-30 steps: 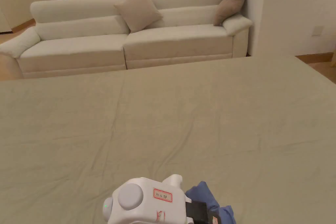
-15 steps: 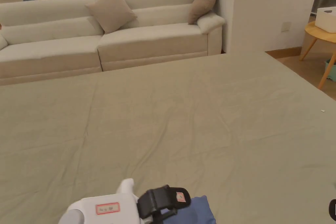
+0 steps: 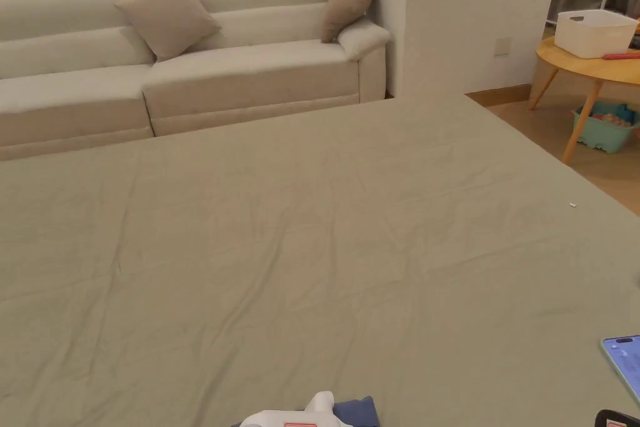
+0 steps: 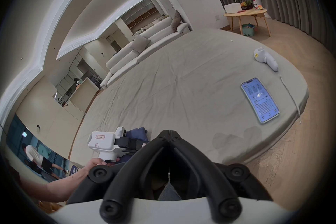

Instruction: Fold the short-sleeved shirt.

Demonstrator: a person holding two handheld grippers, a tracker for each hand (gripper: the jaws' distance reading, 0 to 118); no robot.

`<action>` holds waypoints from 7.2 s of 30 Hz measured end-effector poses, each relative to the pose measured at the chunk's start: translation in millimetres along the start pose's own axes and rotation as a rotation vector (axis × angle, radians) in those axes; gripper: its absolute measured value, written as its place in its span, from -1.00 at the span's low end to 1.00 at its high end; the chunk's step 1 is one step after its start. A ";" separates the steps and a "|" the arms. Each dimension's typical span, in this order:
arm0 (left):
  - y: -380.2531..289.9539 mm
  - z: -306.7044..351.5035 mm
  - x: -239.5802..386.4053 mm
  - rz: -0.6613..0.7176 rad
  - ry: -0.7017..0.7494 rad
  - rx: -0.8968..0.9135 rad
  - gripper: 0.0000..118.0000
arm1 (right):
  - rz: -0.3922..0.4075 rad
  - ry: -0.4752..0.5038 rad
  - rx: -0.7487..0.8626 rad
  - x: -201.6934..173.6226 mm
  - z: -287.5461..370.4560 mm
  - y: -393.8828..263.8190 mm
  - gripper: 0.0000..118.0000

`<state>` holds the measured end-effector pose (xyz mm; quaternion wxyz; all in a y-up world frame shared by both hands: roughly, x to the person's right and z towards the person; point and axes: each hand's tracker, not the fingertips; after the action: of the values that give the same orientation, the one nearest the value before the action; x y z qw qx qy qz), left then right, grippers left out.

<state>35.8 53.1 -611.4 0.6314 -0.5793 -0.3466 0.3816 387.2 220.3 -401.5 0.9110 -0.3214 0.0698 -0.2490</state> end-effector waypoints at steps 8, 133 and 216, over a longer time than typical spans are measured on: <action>-40.9 164.4 24.1 -0.134 0.026 0.272 -0.99 | -0.074 0.365 -0.269 -32.4 -114.1 -3.1 -1.00; -155.9 405.0 354.1 -0.934 0.879 1.521 -1.00 | 0.575 0.010 0.688 -343.2 70.4 157.3 -1.00; -135.3 397.5 342.4 -0.904 0.961 1.420 0.99 | 0.579 -0.093 0.730 -337.5 74.5 162.2 1.00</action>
<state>-142.7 536.1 -442.9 0.9956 0.0307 0.0697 -0.0543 182.6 538.1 -454.8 0.9986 0.0421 0.0233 0.0217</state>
